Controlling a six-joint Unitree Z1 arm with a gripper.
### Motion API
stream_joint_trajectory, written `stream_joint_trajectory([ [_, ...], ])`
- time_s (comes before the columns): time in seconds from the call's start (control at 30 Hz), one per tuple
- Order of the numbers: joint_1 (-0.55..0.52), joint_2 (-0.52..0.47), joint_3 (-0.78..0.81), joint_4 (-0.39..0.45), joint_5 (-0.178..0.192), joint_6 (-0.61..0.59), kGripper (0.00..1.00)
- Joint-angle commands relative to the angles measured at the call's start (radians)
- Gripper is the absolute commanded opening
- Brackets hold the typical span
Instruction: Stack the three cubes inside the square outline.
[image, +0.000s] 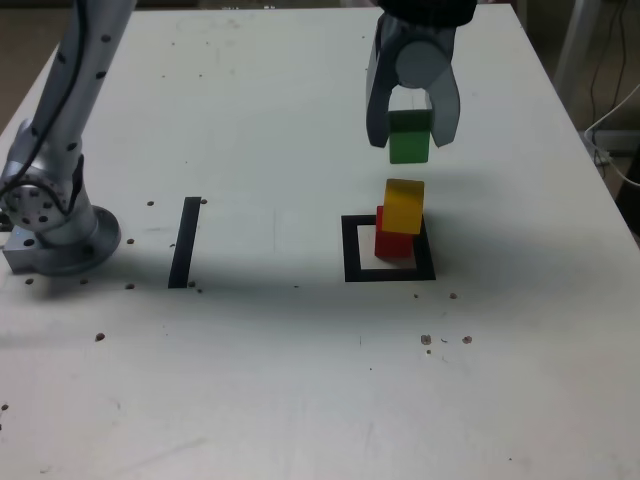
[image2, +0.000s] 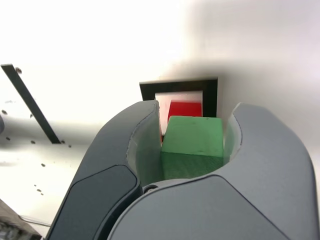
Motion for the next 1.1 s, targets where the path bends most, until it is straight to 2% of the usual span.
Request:
stream_joint_trajectory([
  [0.0, -0.026, -0.011, 0.009, 0.027, -0.003, -0.014, 0.29],
  [0.33, -0.091, -0.011, 0.034, 0.021, -0.005, -0.049, 0.29],
  [0.9, -0.096, 0.012, 0.060, -0.006, 0.010, -0.054, 0.29],
  [1.0, -0.096, 0.014, 0.064, -0.010, 0.012, -0.054, 0.37],
  [1.07, -0.096, 0.014, 0.067, -0.014, 0.013, -0.053, 0.52],
])
